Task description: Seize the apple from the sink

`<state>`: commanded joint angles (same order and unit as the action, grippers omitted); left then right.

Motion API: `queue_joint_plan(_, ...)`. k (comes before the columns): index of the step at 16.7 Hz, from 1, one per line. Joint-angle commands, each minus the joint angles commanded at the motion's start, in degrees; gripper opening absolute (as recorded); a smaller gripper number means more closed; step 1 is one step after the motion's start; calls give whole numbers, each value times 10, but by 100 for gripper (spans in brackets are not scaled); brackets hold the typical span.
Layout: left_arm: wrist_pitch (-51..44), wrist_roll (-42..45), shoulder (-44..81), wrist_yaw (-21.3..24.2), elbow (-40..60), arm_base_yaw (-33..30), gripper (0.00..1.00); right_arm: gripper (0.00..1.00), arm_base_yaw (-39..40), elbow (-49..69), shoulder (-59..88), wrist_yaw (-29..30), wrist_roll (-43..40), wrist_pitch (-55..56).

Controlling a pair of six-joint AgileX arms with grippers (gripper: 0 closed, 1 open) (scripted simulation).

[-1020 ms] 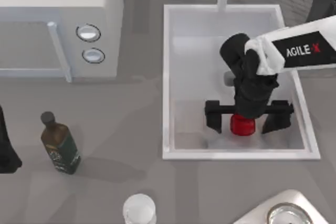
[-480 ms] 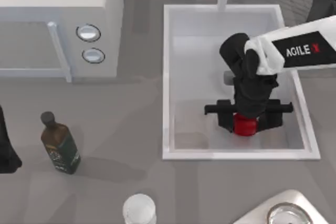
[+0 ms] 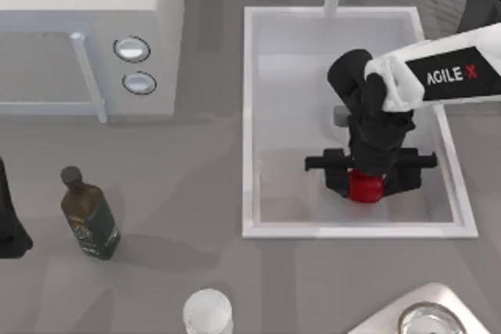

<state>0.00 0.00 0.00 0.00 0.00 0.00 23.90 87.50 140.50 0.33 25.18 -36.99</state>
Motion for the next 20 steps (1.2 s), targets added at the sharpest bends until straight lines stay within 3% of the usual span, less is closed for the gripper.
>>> queue_joint_plan(7, 0, 0, 0, 0, 0, 0, 100, 0, -1, 70, -40, 11, -4, -81)
queue_joint_plan(16, 0, 0, 0, 0, 0, 0, 100, 0, -3, 346, -110, 10, -7, -450)
queue_joint_plan(20, 0, 0, 0, 0, 0, 0, 100, 0, -4, 415, -136, 10, -9, -528)
